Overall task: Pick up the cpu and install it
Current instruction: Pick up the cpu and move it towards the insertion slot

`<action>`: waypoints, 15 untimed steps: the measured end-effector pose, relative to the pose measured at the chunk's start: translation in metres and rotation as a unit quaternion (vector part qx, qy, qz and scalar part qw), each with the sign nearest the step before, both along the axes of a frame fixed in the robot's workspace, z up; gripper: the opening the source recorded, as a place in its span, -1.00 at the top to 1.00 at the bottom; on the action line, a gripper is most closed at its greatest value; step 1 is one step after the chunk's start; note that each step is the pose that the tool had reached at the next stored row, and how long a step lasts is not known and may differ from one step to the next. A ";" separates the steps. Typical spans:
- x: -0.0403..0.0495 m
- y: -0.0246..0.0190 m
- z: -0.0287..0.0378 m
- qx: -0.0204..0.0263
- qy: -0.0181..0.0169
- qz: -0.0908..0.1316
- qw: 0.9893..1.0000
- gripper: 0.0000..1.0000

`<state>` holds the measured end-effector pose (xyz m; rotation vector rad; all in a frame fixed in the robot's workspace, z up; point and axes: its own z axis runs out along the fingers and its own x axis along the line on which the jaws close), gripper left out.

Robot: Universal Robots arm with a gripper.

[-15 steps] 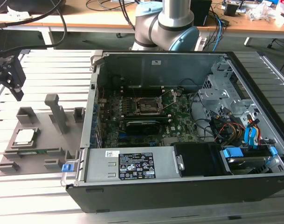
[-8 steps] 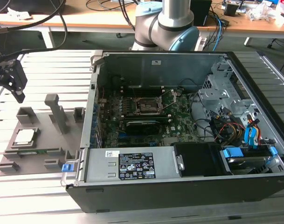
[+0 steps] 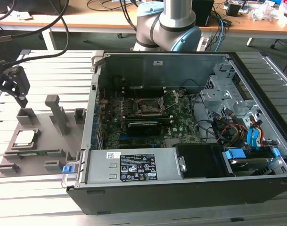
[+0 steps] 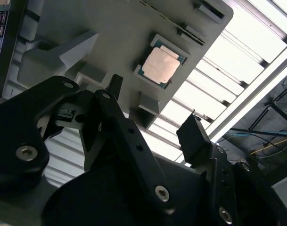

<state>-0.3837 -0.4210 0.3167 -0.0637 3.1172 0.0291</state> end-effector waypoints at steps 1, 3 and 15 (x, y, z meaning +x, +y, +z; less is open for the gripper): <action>0.0000 0.0000 -0.0012 0.000 0.000 0.000 1.000 -0.47; 0.0000 0.0000 -0.0045 0.000 0.000 0.000 1.000 -0.47; 0.0000 0.0000 -0.0210 0.000 0.000 0.000 1.000 -0.47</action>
